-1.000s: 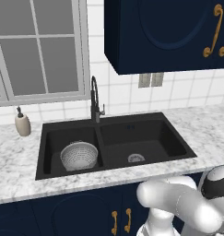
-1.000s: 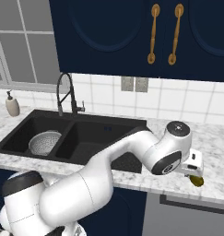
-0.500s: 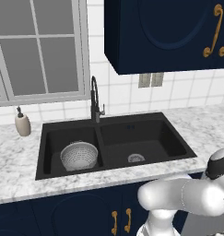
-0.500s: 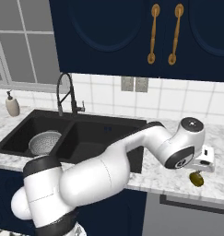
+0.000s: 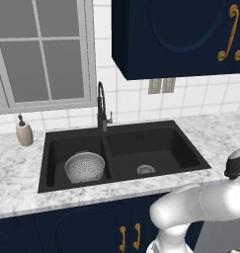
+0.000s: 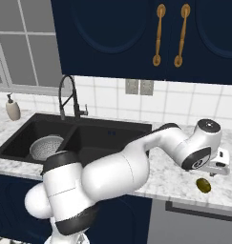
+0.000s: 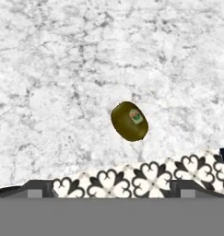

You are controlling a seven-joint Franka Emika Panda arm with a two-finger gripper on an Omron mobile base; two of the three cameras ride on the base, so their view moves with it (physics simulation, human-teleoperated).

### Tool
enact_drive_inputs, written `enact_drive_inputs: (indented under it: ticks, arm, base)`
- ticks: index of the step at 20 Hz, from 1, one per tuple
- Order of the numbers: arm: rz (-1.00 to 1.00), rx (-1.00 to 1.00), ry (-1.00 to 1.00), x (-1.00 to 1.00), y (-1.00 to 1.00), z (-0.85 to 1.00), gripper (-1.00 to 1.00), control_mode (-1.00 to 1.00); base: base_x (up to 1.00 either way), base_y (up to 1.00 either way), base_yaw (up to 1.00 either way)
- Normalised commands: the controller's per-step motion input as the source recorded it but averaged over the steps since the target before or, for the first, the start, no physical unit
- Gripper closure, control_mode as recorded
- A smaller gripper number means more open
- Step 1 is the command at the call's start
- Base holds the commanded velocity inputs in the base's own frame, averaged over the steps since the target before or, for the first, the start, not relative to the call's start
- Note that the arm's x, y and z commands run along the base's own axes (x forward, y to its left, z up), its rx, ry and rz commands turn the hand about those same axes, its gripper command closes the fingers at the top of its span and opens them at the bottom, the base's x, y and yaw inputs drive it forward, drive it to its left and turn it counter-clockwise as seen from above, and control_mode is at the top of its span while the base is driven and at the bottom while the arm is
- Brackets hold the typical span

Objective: Put the colander in the sink, put the kiwi in the colander, and turn on the sink faucet and pour water over the colander.

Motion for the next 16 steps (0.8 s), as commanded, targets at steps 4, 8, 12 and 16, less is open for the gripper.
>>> enact_drive_inputs:
  ticks: [4, 8, 12, 16]
  arm:
    - [0.0, 0.0, 0.0, 0.35, -0.14, -0.4, -1.0, -1.0]
    - [0.01, 0.01, 0.0, 0.21, -0.29, -0.42, -1.0, -1.0]
    - [0.02, 0.0, 0.01, 0.07, -0.28, -0.45, -1.0, -1.0]
    - [0.01, 0.0, 0.02, 0.01, -0.14, -0.35, -1.0, -1.0]
  base:
    - [0.0, 0.0, 0.0]
    - [0.0, 0.0, 0.0]
    - [0.0, 0.0, 0.0]
    - [0.0, 0.0, 0.0]
